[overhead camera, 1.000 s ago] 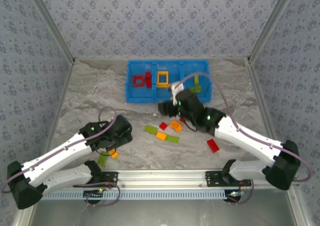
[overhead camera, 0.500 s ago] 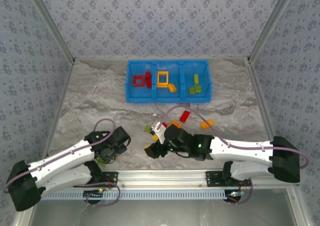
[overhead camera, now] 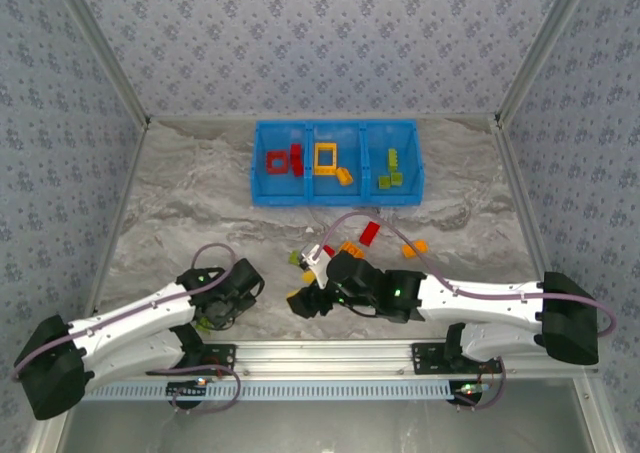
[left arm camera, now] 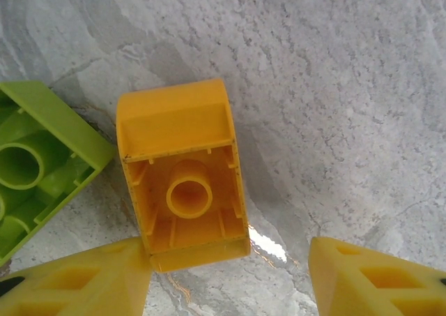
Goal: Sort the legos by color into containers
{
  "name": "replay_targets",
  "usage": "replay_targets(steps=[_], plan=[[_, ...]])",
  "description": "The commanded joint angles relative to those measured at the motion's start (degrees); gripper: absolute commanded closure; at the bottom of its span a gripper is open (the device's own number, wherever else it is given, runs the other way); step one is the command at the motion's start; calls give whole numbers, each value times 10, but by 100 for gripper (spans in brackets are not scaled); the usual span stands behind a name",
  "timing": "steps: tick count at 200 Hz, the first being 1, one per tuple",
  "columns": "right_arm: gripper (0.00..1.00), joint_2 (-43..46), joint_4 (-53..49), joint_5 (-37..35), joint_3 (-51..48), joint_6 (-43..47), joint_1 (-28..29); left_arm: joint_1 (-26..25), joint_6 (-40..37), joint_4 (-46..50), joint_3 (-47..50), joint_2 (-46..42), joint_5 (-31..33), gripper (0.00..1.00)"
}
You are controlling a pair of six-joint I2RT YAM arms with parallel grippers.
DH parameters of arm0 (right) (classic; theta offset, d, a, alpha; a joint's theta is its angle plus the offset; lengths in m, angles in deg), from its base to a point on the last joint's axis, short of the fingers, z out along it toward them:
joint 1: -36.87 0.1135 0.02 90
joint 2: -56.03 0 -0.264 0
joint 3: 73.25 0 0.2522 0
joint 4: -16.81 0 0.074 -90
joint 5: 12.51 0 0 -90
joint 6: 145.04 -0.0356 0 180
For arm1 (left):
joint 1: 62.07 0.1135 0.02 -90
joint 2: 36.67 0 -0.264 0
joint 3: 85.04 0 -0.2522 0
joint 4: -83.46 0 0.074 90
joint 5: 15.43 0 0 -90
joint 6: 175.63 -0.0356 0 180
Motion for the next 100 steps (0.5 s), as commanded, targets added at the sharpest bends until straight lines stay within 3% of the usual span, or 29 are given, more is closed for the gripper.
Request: replay_targets(steps=[1,61,100], plan=[[35,-5,-5,-18,14,-10,4,-3,-9,6,5,9,15,39],[35,-9,-12,-24,18,-15,3,16,-33,-37,21,33,41,49],[36,-8,-19,-32,21,-18,3,21,-72,-56,0,25,54,69]])
